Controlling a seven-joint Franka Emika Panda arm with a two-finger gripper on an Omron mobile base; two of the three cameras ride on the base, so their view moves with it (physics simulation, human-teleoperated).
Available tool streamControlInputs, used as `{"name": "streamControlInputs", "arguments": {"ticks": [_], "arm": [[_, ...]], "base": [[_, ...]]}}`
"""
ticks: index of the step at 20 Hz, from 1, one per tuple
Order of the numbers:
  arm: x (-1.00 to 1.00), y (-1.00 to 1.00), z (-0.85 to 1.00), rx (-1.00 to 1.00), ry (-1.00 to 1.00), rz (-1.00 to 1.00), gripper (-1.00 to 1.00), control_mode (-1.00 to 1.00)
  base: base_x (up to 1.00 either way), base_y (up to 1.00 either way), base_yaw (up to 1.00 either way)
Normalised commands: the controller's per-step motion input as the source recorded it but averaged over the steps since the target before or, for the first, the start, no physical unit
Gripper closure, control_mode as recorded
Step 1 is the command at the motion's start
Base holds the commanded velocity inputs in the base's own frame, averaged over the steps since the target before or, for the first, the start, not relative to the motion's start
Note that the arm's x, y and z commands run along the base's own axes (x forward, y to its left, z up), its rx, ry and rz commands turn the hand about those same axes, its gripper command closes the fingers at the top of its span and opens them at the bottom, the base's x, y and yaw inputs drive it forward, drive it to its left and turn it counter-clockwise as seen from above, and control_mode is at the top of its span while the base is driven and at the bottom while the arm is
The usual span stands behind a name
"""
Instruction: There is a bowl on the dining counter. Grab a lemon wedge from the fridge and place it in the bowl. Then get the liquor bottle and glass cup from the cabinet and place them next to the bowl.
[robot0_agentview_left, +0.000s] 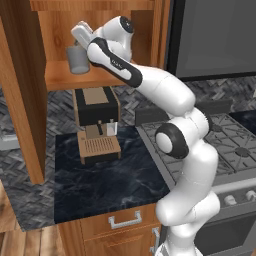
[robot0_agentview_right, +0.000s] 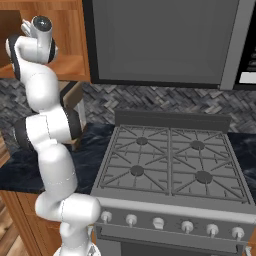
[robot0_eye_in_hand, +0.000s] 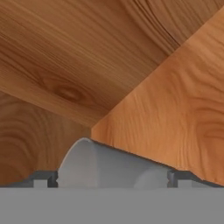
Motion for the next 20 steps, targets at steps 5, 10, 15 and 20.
{"name": "streamControlInputs", "arguments": {"ticks": [5,10,15,20], "arm": [[0.26,0.18,0.00,0.00,0.07,0.00,-1.00,-1.00],[0.09,0.03,-0.01,0.00,0.05,0.00,-1.00,-1.00],[-0.03,0.00,-0.07,0.00,0.01,0.00,-1.00,-1.00],[-0.31,0.00,-0.14,0.00,0.00,0.00,-1.00,-1.00]], "base": [[0.00,0.00,0.00],[0.00,0.00,0.00],[0.00,0.00,0.00],[0.00,0.00,0.00]]}}
